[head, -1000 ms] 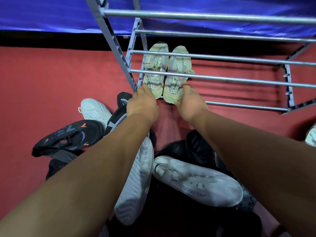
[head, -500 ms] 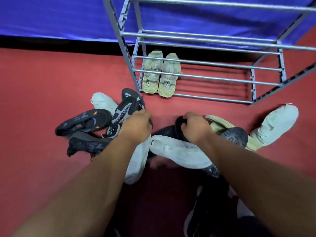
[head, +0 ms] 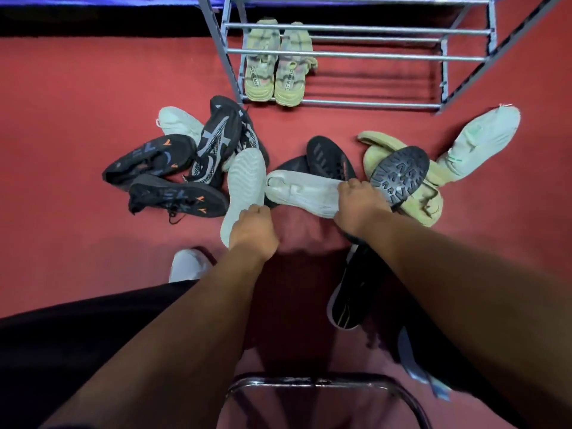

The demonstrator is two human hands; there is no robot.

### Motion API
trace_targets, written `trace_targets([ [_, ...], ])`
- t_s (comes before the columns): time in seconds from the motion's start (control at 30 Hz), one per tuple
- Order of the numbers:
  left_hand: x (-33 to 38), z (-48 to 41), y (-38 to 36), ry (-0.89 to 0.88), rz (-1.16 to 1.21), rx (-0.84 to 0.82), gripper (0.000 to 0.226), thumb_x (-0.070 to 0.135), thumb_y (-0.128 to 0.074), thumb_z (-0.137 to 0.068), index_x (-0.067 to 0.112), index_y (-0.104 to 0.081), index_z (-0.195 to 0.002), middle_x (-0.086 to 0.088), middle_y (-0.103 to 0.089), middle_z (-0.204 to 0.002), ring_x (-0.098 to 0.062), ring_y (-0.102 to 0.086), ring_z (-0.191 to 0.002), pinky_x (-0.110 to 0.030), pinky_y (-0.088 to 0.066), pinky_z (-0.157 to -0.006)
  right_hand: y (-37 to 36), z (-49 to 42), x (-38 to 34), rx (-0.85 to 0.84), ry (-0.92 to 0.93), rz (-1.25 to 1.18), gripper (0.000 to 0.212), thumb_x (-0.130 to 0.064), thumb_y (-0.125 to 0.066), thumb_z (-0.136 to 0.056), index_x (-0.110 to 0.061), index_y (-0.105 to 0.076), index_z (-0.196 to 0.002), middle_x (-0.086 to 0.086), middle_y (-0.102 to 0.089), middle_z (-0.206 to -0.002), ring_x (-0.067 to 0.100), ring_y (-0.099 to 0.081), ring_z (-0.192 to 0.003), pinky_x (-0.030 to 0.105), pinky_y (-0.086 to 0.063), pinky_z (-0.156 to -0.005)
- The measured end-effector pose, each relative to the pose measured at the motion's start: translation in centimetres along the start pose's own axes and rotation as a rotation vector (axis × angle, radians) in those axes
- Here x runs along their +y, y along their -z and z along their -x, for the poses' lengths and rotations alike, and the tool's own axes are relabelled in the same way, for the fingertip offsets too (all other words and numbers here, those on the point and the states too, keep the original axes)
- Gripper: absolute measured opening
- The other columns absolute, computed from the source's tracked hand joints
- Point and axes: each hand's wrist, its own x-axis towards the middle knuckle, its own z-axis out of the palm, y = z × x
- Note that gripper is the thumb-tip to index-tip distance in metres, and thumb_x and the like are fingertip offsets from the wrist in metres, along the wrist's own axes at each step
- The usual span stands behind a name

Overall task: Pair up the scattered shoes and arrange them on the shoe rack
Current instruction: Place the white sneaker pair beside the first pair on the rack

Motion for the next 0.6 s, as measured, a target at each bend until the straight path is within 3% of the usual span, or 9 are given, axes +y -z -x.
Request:
trace_targets([
  [0.07, -0.8, 0.1, -0.5, -0.014, -0.013, 0.002, 0.04, 0.014, -0.057, -0.087, 0.009, -0.055, -0.127, -0.011, -0.053, -0.127, -0.032, -0.051, -0.116, -0.043, -0.048, -0.093, -0.4, -0.5, -0.5, 0.019, -0.007, 0.023, 0.067, -0.035, -0.061, -0.087, -0.006, -0.04, -0.143, 0.015, -0.046, -0.139, 0.037, -0.045, -0.128, 0.049, -0.039, -0.106],
  [0.2, -1.4, -0.8, -0.6, -0.003, 0.01, 0.092, 0.04, 0.012, -0.056, -0.086, 0.007, -0.055, -0.125, -0.013, -0.053, -0.125, -0.033, -0.05, -0.113, -0.044, -0.047, -0.091, -0.2, -2.3, -1.3, 0.004, 0.012, 0.015, 0.095, -0.047, -0.071, -0.084, -0.009, -0.022, -0.156, 0.016, -0.038, -0.149, 0.038, -0.04, -0.135, 0.049, -0.036, -0.111],
  [0.37, -1.0, -2.8, -0.3, 0.234, 0.001, 0.185, 0.053, 0.022, -0.07, -0.081, 0.008, -0.045, -0.125, -0.013, -0.046, -0.13, -0.034, -0.047, -0.117, -0.043, -0.046, -0.092, -0.2, -4.1, -2.1, -0.013, 0.097, 0.066, 0.097, -0.05, -0.072, -0.082, -0.014, -0.022, -0.156, 0.013, -0.041, -0.148, 0.036, -0.041, -0.135, 0.047, -0.037, -0.111],
  [0.5, -2.0, -3.9, -0.5, 0.532, 0.06, 0.033, 0.094, 0.049, -0.089, -0.065, 0.013, -0.032, -0.132, -0.01, -0.039, -0.133, -0.033, -0.048, -0.12, -0.046, -0.046, -0.092, -0.5, -4.8, -3.1, -0.034, 0.102, 0.07, 0.106, -0.056, -0.074, -0.079, -0.012, -0.019, -0.158, 0.011, -0.039, -0.149, 0.035, -0.04, -0.137, 0.047, -0.034, -0.113],
  [0.6, -3.2, -4.1, -1.2, 0.55, 0.142, -0.009, 0.089, 0.037, -0.088, -0.068, 0.017, -0.025, -0.127, -0.011, -0.039, -0.13, -0.037, -0.055, -0.116, -0.049, -0.05, -0.091, -0.8, -5.1, -4.0, -0.029, 0.098, 0.088, 0.112, -0.057, -0.076, -0.079, -0.01, -0.015, -0.16, 0.011, -0.037, -0.151, 0.036, -0.038, -0.138, 0.048, -0.032, -0.115],
])
